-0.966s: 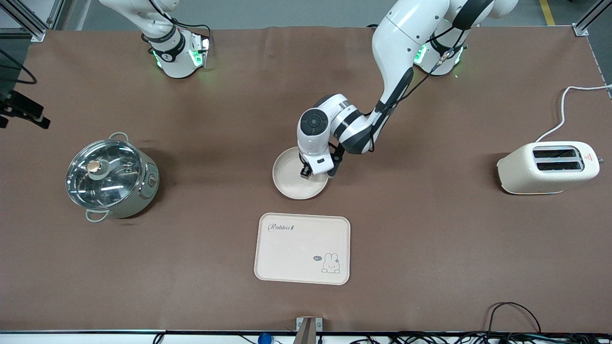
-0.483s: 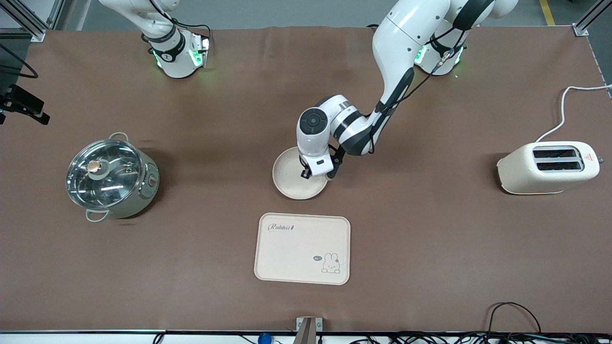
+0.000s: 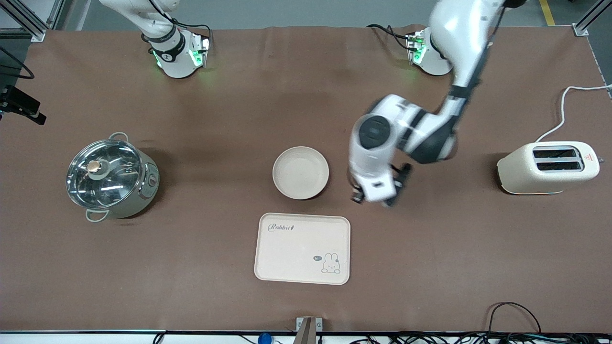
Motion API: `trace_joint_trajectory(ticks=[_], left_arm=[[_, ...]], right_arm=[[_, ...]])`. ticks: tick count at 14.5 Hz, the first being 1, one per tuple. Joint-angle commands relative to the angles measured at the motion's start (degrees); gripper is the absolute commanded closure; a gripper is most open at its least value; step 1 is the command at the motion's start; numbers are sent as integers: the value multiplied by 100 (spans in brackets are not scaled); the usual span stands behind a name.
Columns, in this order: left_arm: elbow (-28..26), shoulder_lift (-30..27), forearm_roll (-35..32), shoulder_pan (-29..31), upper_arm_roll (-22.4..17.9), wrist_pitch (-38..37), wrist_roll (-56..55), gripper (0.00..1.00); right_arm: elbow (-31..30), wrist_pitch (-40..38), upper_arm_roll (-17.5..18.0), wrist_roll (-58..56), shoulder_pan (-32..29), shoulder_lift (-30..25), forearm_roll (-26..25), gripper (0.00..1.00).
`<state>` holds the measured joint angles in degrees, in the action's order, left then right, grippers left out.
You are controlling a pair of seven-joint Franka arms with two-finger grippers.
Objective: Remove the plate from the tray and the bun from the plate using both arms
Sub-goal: 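Carry the bun with the left gripper to the white toaster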
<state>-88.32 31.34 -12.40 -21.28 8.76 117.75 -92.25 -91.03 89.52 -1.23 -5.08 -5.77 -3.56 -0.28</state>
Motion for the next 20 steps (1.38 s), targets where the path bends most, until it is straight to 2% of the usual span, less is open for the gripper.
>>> trace_joint_trajectory(ticks=[1, 5, 8, 11, 12, 13, 14, 17, 20], left_arm=[[-404, 91, -78, 631, 100, 108, 732, 82], [-564, 538, -79, 1685, 108, 318, 1813, 77], [-625, 645, 105, 1916, 134, 547, 1869, 71], [-1080, 663, 247, 1952, 258, 1134, 1895, 58], [-1117, 663, 238, 1987, 258, 1206, 1939, 50], [-1126, 671, 220, 2013, 258, 1207, 2087, 18], [-1135, 628, 220, 2031, 258, 1198, 2228, 0], [-1091, 50, 212, 2145, 275, 936, 2649, 0], [-907, -899, 229, 2145, 284, -134, 3622, 0]], right_arm=[[15, -40, 44, -28, -29, -4, -68, 0], [15, -49, 61, -37, 6, -13, -86, 0], [15, -5, 35, -317, -47, -4, -112, 0], [42, -49, 52, -301, -3, -13, -112, 0], [42, -49, 52, -301, -3, -13, -112, 0], [42, -49, 52, -327, -12, -13, -112, 0], [42, -49, 44, -327, -20, -13, -112, 0], [42, -49, 26, -275, -47, -4, -25, 0], [42, -58, 52, -257, -3, -13, -24, 0]])
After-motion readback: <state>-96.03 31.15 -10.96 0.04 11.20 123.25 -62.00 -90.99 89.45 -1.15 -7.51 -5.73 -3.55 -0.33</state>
